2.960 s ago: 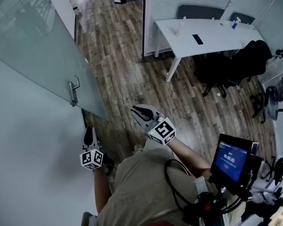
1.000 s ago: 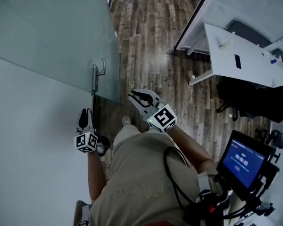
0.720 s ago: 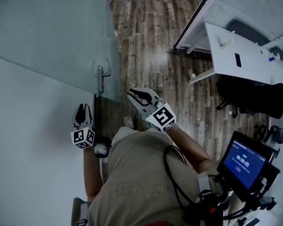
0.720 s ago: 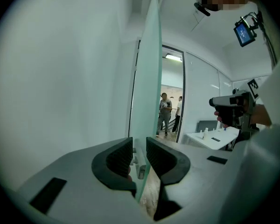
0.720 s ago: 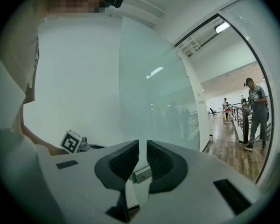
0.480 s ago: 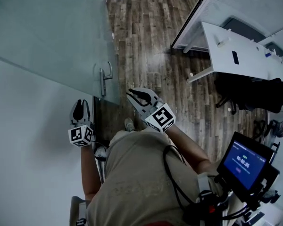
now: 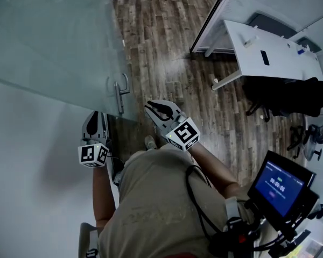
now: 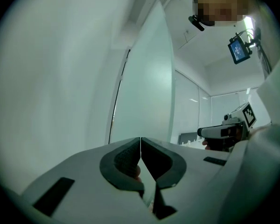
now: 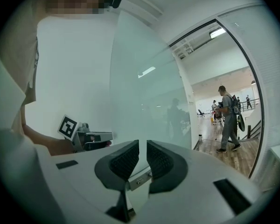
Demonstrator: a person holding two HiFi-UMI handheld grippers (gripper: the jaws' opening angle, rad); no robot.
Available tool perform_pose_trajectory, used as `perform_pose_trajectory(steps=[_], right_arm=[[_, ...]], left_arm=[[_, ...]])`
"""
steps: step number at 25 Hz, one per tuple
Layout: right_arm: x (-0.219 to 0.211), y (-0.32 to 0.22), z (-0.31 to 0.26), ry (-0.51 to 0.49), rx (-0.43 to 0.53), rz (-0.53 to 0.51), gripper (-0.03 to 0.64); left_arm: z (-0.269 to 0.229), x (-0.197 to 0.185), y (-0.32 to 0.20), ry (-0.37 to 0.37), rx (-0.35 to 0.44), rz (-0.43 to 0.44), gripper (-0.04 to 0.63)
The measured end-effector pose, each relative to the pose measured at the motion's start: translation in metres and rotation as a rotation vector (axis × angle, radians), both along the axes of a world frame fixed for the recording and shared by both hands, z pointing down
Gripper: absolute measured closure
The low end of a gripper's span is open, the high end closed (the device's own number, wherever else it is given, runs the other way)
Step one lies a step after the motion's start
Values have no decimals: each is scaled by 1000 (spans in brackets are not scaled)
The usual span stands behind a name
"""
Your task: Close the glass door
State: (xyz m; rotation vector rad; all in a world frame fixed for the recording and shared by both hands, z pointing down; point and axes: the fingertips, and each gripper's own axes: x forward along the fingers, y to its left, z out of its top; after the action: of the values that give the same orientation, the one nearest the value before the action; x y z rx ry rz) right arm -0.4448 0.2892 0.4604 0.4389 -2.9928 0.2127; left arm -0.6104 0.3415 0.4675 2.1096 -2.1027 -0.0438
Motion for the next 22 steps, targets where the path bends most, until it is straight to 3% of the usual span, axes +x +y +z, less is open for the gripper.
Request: perform_pose_trajectory(steps=[8, 22], right_arm=[[-8, -9, -4, 3, -14, 38, 572], [20, -15, 9, 6, -11, 75, 572]], left_arm=[[-11, 11, -11, -34, -15, 87, 577], [0, 35, -14, -22, -4, 100, 580]])
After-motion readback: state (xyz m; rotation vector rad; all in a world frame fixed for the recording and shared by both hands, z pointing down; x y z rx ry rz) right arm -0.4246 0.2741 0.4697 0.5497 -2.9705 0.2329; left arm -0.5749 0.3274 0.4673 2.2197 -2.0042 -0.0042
